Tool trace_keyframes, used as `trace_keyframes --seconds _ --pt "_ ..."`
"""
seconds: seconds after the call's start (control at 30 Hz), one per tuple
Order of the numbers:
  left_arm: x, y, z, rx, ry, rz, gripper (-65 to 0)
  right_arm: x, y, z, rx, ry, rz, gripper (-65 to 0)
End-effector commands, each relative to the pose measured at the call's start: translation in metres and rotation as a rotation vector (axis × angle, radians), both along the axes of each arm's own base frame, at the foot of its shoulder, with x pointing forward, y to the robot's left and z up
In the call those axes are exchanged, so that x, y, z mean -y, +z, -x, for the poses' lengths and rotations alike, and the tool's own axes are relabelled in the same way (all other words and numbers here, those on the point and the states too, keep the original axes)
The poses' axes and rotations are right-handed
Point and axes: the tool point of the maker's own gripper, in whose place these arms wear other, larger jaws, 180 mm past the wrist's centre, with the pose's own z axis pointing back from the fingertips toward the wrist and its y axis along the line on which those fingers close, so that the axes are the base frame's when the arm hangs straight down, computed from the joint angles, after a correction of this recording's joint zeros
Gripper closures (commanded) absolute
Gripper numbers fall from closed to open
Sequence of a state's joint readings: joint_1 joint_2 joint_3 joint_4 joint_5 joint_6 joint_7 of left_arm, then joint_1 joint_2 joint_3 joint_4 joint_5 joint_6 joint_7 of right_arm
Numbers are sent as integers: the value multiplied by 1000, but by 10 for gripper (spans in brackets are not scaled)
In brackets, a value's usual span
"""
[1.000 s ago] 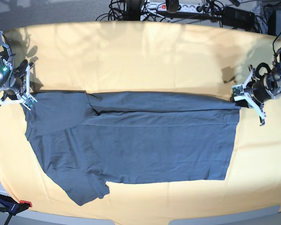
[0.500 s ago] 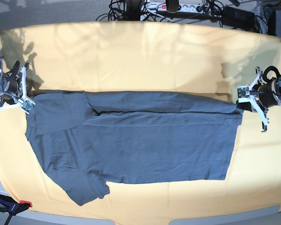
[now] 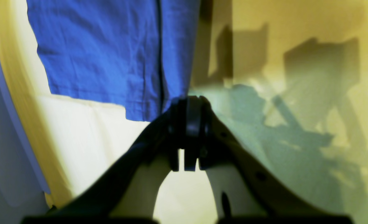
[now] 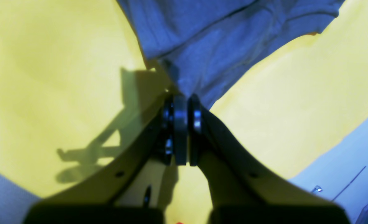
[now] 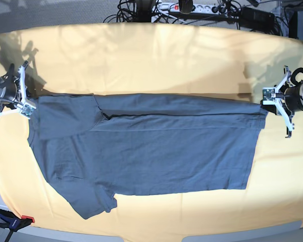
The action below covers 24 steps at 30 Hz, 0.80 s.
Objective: Fold the T-shirt properly
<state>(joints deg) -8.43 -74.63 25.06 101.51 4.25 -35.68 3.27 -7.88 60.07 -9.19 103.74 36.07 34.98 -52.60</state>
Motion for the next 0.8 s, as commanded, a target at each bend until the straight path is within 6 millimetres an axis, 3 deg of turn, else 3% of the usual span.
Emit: trace_keyframes --seconds 0.0,0.3,0.77 --pt "-6 15 -7 34 0 -9 0 5 15 -7 26 17 25 0" --pt "10 15 11 -40 -65 15 0 -8 28 5 -25 84 23 0" --pt "-9 31 15 -55 -56 -20 0 4 46 35 -209 97 13 0"
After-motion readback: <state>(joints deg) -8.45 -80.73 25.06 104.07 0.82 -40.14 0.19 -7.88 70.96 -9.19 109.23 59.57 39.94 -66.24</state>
